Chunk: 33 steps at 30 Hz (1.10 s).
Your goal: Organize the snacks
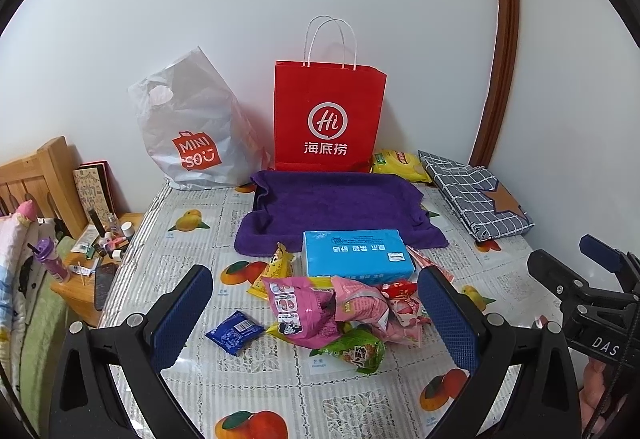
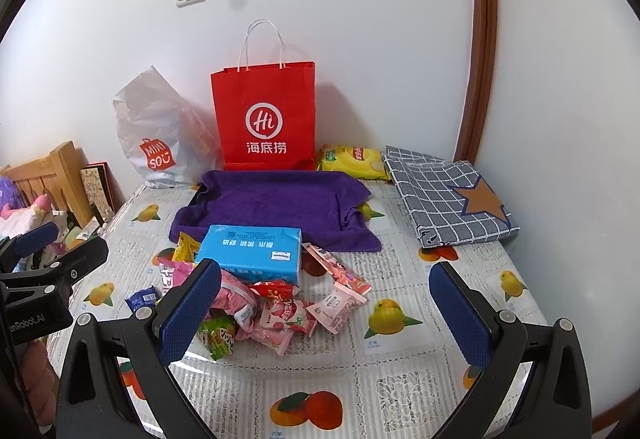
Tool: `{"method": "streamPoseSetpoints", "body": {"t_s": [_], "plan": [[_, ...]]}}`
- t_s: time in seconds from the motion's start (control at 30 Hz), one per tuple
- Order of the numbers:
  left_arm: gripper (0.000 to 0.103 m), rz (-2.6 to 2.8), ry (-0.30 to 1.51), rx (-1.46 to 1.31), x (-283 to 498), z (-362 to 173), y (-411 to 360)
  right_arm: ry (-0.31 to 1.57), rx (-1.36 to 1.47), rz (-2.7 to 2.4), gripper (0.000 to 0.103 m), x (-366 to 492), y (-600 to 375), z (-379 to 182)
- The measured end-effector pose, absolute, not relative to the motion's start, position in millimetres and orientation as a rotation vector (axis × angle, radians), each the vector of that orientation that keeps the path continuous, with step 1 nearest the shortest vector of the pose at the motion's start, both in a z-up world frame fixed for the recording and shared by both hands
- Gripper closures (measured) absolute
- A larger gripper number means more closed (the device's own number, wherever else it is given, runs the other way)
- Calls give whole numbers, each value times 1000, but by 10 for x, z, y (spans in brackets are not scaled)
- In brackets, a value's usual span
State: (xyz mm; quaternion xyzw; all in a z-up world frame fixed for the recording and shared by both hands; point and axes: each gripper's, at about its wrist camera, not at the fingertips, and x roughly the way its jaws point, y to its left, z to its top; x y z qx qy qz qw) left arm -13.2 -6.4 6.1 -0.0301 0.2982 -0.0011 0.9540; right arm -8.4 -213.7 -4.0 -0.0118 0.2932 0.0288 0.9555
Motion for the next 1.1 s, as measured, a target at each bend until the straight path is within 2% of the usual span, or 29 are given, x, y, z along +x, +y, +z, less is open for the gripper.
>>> {"method": "streamPoseSetpoints", "body": {"t_s": [1.1], "plan": [[0, 110, 647, -3, 29, -101, -48, 606, -6, 16, 0, 34, -2271, -268]]}}
